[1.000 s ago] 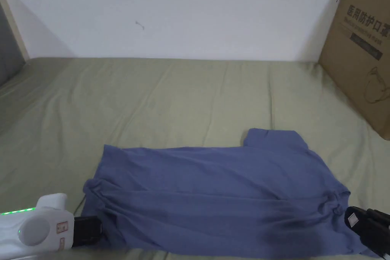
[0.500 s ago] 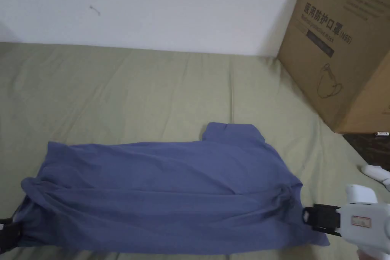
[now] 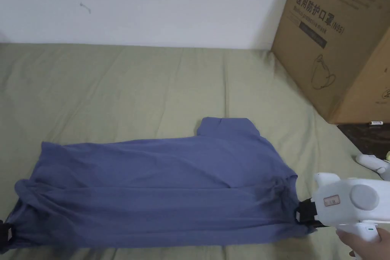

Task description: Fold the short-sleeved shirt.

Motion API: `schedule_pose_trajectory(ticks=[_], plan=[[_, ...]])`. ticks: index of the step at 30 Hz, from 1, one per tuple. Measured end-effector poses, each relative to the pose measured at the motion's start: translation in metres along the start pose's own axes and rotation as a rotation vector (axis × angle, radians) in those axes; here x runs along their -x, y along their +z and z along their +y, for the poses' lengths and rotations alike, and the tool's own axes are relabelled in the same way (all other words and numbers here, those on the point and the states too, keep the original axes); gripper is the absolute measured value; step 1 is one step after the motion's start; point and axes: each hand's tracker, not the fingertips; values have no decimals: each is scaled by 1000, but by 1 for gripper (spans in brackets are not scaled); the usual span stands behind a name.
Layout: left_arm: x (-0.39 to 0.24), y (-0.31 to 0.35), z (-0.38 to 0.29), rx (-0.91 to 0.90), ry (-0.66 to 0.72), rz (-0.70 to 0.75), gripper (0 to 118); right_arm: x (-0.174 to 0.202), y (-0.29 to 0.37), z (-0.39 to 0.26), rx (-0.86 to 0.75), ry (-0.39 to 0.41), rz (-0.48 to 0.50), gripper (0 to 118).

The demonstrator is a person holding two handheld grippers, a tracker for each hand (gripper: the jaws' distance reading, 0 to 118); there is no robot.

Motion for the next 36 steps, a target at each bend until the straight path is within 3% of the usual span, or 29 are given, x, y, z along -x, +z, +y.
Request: schedule_pose_trajectory(ticks=[2, 7, 13, 16, 23, 26, 28, 29, 30, 31, 33, 34, 36], plan=[[2, 7, 8, -12, 5, -15, 3, 1, 18, 1, -34, 1, -38, 7], [6, 48, 34, -94, 14, -35, 3, -3, 90, 8, -134, -114, 104, 7], [22, 109, 29, -119, 54, -133, 3, -4, 153, -16, -150, -114, 152, 7], [29, 123, -5, -73, 44, -142, 3, -8, 155, -49, -125, -103, 153, 7], [46, 105, -114, 135, 60, -119, 3, -30, 105, -156, 32, -194, 144, 7], [54, 89, -136, 137, 97, -125, 3, -34, 79, -180, 44, -222, 110, 10], [50, 86, -140, 131, 106, -112, 10, -29, 75, -189, 20, -210, 72, 16], [48, 86, -140, 130, 100, -73, 15, -24, 79, -190, 8, -210, 7, 19], [43, 91, -137, 117, 64, -11, 25, -34, 77, -184, -11, -196, -50, 28], [41, 94, -135, 100, 25, 16, 51, -32, 82, -183, -35, -172, -85, 48], [34, 107, -126, 44, -24, 11, 114, -25, 98, -175, -96, -130, -115, 106], [29, 118, -119, -16, -29, -17, 118, -20, 110, -168, -152, -111, -103, 116], [18, 135, -103, -96, -17, -63, 116, -7, 132, -156, -244, -88, -84, 116]])
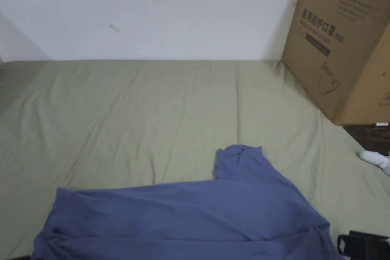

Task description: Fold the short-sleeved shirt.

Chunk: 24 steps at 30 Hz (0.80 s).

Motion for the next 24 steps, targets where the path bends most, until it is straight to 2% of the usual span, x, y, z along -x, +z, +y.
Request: schedule_pose_trajectory(ticks=[5, 6, 7, 8, 9, 10, 11, 13, 15, 20, 22, 23, 24], plan=[[-44, 43, 42, -285, -52, -112, 116, 59, 50, 37, -247, 66, 131, 116], [-52, 47, 47, -322, -66, -128, 115, 72, 56, 41, -279, 74, 195, 116], [-60, 51, 51, -366, -83, -151, 112, 84, 61, 43, -323, 75, 232, 115], [-67, 54, 53, -414, -96, -151, 103, 93, 65, 44, -385, 86, 255, 110], [-74, 56, 55, -453, -103, -153, 72, 103, 69, 44, -438, 96, 280, 91], [-80, 54, 57, -470, -112, -158, 35, 111, 71, 45, -491, 100, 294, 53], [-86, 51, 60, -498, -119, -159, 0, 122, 71, 46, -520, 107, 299, 3], [-93, 42, 63, -449, -123, -170, 0, 135, 71, 49, -563, 92, 291, 0], [-99, 34, 67, -444, -126, -180, 0, 136, 58, 61, -558, 68, 359, 0], [-77, 9, 109, -456, -138, -129, 0, 152, 41, 92, -542, 105, 297, 0], [-55, -21, 142, -256, -102, -86, 0, 156, 30, 102, -491, 146, 283, 0], [-37, -51, 161, -42, -65, -67, 0, 157, 21, 106, -463, 160, 278, 0], [-25, -72, 168, 65, -46, -60, 0, 158, 15, 108, -449, 166, 283, 0]])
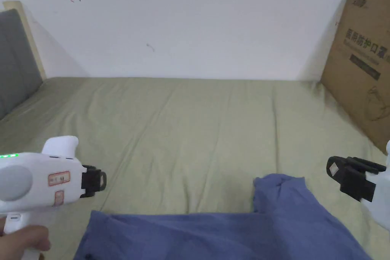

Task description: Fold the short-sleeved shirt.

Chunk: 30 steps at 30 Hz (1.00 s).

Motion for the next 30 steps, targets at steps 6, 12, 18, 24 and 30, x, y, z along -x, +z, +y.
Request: schedule_pose_trajectory(ticks=[6, 12, 18, 24, 30], plan=[[60, -109, -1, 154, 91, 113, 70, -3, -38, -23, 126, 26, 0, 0], [57, -170, -24, 254, 93, 93, 111, -14, -58, -41, 210, -2, -9, 0], [14, -135, -34, 158, -263, 165, 6, -38, -78, -41, 257, 10, -48, 0], [3, -75, -28, 48, -266, 90, 0, -85, -139, -26, 327, -94, -52, 14], [15, -40, -26, -24, -164, 30, 0, -128, -241, -30, 546, -149, -160, 116]])
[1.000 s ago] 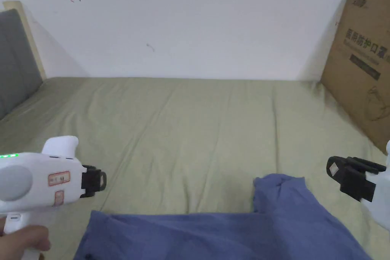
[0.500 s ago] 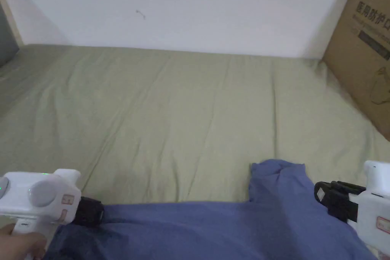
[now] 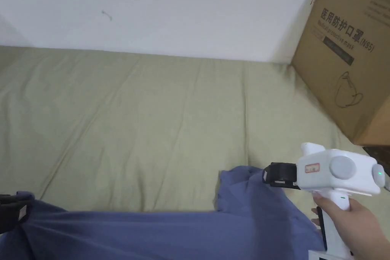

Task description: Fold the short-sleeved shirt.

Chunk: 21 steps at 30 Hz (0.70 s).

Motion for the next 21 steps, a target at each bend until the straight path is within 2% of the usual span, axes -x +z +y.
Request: schedule_pose_trajectory(ticks=[4, 5, 6, 7, 8, 10, 11, 12, 13, 14, 17, 19, 21], plan=[[7, 1, -6, -4, 49, -19, 0, -5, -49, 7, 172, 28, -97, 114], [10, 0, -8, 1, 55, -17, 0, -6, -56, 5, 222, 39, -107, 111], [12, -1, -10, 6, 66, -18, 0, -4, -58, 2, 252, 69, -121, 99], [12, -5, -8, 16, 78, -21, 0, 2, -49, 1, 194, 137, -136, 95], [15, -7, -10, 26, 89, -24, 0, 7, -39, -1, 164, 154, -129, 92], [19, -10, -15, 30, 100, -29, 0, 12, -25, -4, 160, 174, -80, 47], [19, -15, -14, 34, 106, -31, 0, 12, -17, -6, 146, 186, -57, 14], [19, -16, -16, 36, 111, -32, 0, 12, -9, -10, 134, 166, -44, 1], [20, -18, -18, 34, 117, -29, 0, 9, 2, -11, 88, 139, -41, 1], [21, -18, -20, 28, 123, -28, 0, 2, 15, -13, 50, 75, 8, 1], [21, -18, -19, -30, 149, -45, 0, -13, 55, -13, -91, -80, 56, 1], [19, -19, -13, -71, 157, -60, 0, -21, 76, -11, -153, -118, 79, 1], [20, -19, -7, -109, 139, -66, 0, -17, 97, -9, -196, -90, 77, 1]])
